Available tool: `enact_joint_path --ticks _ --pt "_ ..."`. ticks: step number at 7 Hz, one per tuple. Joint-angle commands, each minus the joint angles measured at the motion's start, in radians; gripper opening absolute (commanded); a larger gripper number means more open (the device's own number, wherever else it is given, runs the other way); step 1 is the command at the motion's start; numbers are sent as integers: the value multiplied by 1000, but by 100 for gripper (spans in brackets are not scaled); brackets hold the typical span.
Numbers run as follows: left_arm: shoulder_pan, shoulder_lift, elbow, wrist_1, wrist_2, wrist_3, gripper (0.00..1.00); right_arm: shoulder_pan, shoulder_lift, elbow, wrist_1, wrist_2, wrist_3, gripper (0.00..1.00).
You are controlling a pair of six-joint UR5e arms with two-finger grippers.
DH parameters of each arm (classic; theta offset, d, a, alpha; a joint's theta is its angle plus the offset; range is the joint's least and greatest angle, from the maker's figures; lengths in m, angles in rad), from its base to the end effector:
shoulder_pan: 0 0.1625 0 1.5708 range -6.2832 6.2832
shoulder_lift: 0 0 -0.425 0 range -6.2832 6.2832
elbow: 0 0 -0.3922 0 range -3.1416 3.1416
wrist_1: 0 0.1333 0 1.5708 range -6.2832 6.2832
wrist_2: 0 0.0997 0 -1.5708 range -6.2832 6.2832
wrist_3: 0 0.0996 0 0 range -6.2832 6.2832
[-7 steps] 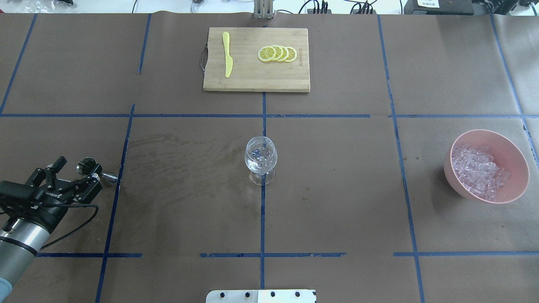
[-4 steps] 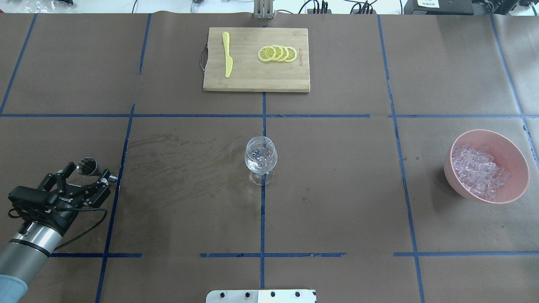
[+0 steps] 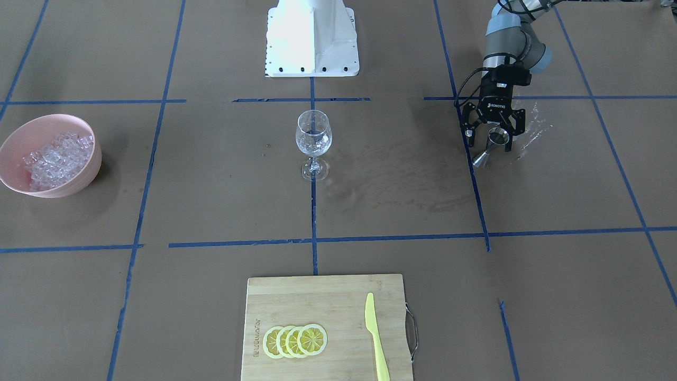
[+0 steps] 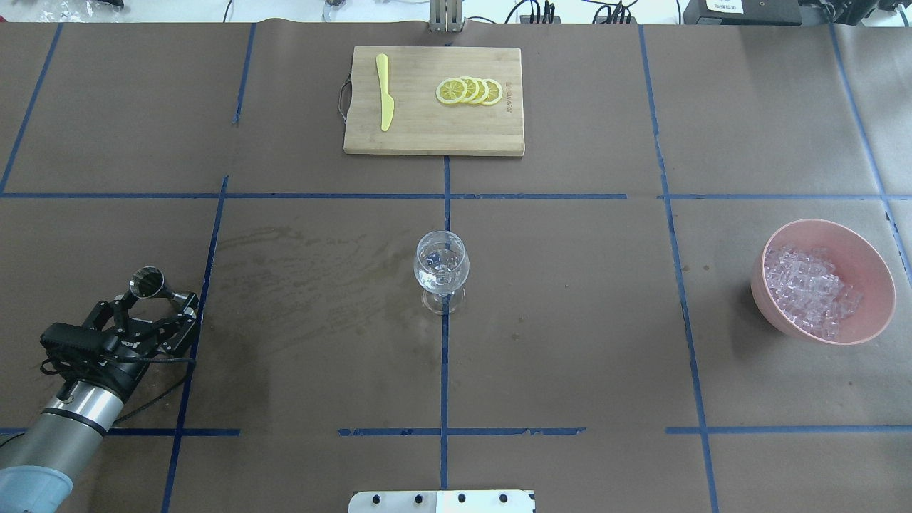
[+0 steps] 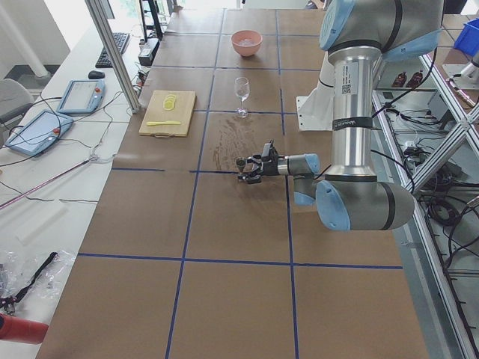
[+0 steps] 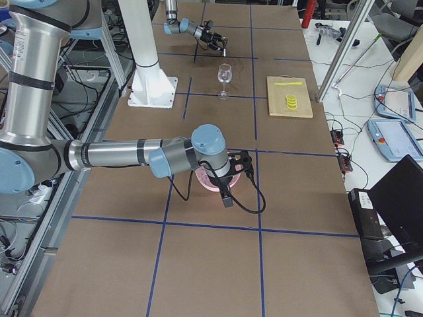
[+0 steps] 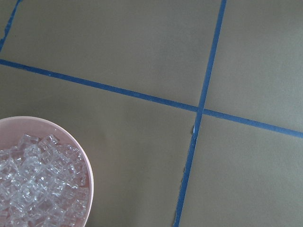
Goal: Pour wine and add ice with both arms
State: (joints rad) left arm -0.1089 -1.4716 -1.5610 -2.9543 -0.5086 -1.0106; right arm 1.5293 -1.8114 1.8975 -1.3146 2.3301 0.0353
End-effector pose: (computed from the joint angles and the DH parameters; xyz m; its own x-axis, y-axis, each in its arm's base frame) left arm 0.3968 -0.2650 0.5469 0.7152 0.1821 -0.6747 0.5941 0.3500 0.7242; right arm 0.0478 -0.4100 0.5761 0.7160 -0.2276 0.6599 0.0138 0.9498 0.3126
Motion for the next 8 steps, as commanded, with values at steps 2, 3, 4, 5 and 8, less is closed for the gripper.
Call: enact_joint_path --ticks 2,3,4,5,8 --pt "5 -12 21 -3 2 -2 50 -1 1 0 0 0 0 100" --pt "6 -12 21 -6 2 -2 48 -1 1 0 0 0 0 100" --pt "6 -12 21 -8 2 -2 47 -1 1 0 0 0 0 100" --pt "6 -12 21 -9 4 -3 47 0 3 0 0 0 2 100" --pt "6 -10 19 -14 12 -3 47 0 3 0 0 0 2 100"
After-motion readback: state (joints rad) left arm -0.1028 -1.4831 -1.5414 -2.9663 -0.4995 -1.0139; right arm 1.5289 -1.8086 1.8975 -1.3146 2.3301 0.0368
